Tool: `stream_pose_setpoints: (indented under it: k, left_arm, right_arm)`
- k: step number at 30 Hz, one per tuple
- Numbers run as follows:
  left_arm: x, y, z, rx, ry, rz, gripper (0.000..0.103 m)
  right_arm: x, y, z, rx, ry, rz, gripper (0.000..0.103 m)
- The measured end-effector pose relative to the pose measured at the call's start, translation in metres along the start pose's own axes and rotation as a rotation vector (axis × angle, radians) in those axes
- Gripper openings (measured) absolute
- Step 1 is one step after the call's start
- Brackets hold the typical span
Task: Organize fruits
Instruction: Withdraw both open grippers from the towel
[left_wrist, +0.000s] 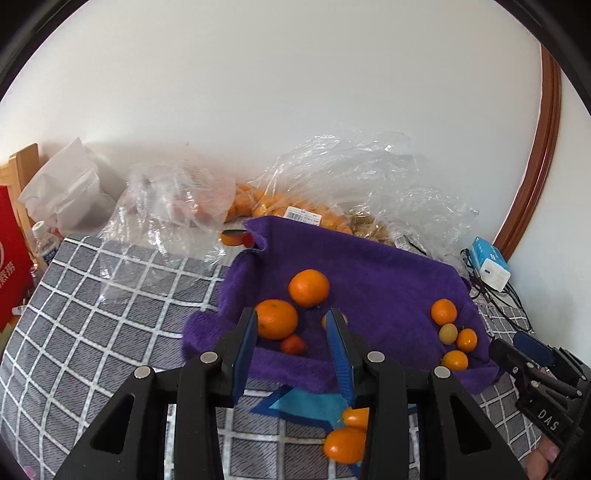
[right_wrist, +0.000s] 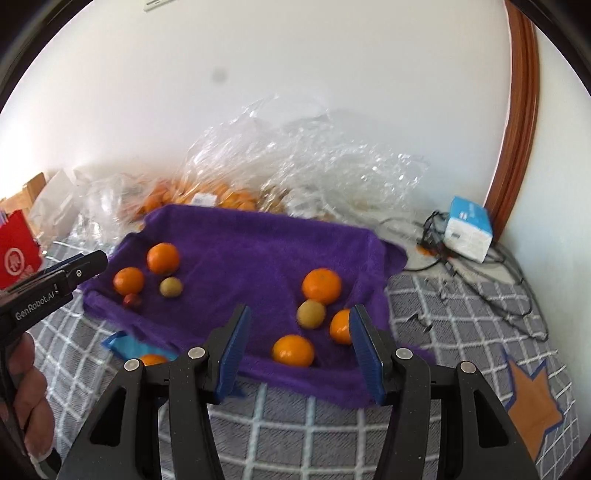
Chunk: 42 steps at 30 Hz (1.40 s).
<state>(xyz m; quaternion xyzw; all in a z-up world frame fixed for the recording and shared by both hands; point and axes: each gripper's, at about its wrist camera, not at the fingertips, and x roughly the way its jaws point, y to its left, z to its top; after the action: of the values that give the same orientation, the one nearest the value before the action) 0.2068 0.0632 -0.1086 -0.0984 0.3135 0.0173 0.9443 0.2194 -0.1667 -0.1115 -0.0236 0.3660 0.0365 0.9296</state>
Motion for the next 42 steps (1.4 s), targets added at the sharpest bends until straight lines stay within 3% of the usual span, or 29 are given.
stream_pose_setpoints:
  k: [5, 13, 20, 22, 25, 29, 40, 42]
  left_arm:
    - [-0.017, 0.037, -0.024, -0.025, 0.039, 0.035, 0.036]
    - [-0.030, 0.087, -0.055, 0.001, 0.075, 0.146, 0.036]
    - [-0.026, 0.126, -0.064, -0.043, 0.146, 0.146, 0.036]
    - [-0.024, 0.131, -0.067, -0.051, 0.147, 0.137, 0.036]
    - [-0.022, 0.134, -0.073, -0.066, 0.160, 0.136, 0.036]
    - [-0.026, 0.138, -0.075, -0.087, 0.149, 0.122, 0.037]
    - [-0.023, 0.143, -0.075, -0.120, 0.154, 0.135, 0.037]
    - [-0.022, 0.144, -0.075, -0.123, 0.156, 0.137, 0.037]
  right_arm:
    - [-0.015, 0.016, -0.016, -0.026, 0.005, -0.041, 0.053]
    - [-0.018, 0.046, -0.039, -0.001, 0.049, 0.014, 0.053]
    - [-0.007, 0.081, -0.052, -0.042, 0.098, 0.044, 0.053]
    - [-0.005, 0.090, -0.054, -0.057, 0.093, 0.047, 0.053]
    - [0.000, 0.098, -0.053, -0.065, 0.102, 0.050, 0.043]
    - [0.007, 0.104, -0.045, -0.087, 0.099, 0.036, 0.037]
    - [0.049, 0.104, -0.031, -0.056, 0.192, 0.099, 0.037]
    - [0.055, 0.102, -0.031, -0.049, 0.204, 0.120, 0.042]
